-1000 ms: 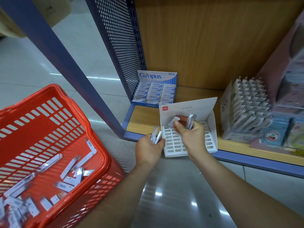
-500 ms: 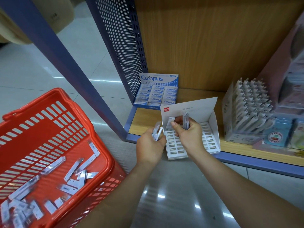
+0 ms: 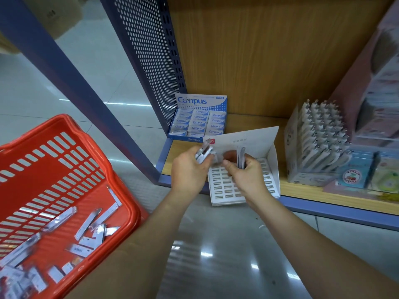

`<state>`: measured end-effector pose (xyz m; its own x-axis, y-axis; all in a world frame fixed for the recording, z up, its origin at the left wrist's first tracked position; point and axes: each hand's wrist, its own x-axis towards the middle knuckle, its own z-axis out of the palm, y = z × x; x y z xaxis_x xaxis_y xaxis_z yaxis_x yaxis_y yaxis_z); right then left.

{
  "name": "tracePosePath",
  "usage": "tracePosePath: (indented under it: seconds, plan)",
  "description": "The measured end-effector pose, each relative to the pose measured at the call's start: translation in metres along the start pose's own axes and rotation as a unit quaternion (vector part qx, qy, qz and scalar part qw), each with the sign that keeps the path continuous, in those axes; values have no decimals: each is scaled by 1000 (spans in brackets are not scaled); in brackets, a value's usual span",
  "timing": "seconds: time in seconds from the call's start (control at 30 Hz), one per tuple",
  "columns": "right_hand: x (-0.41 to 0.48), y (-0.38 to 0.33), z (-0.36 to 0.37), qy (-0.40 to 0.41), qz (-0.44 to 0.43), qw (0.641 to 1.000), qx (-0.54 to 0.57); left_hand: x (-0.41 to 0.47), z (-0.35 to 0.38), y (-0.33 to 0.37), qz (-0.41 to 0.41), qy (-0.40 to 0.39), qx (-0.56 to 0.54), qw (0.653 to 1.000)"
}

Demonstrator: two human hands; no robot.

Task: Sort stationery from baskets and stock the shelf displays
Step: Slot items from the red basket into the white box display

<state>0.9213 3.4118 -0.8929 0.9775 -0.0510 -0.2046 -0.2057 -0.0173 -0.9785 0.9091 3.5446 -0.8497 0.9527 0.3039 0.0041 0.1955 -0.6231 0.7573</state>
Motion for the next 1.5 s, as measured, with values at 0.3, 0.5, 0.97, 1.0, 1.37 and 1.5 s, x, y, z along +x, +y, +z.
tracePosePath:
  seconds: [0.3, 0.5, 0.97, 1.0, 1.37, 1.5]
  plan:
    - [-3, 3, -25, 12, 177, 975, 133, 9, -4, -1, 18, -45, 68, 996]
    - [-4, 9, -26, -19, 168, 984, 62, 12, -10, 4, 79, -45, 207, 974]
    - [-9, 13, -23, -16, 126, 992, -8, 2, 8, 3, 55, 15, 101, 993]
    - [-9, 13, -23, -17, 122, 992, -4, 2, 8, 4, 58, 16, 86, 994]
    - [-13, 3, -24, -33, 122, 992, 17, -8, -3, -8, 27, -35, 65, 997]
    - [-14, 1, -24, -43, 131, 990, 27, -6, 0, -10, 91, -61, 103, 989]
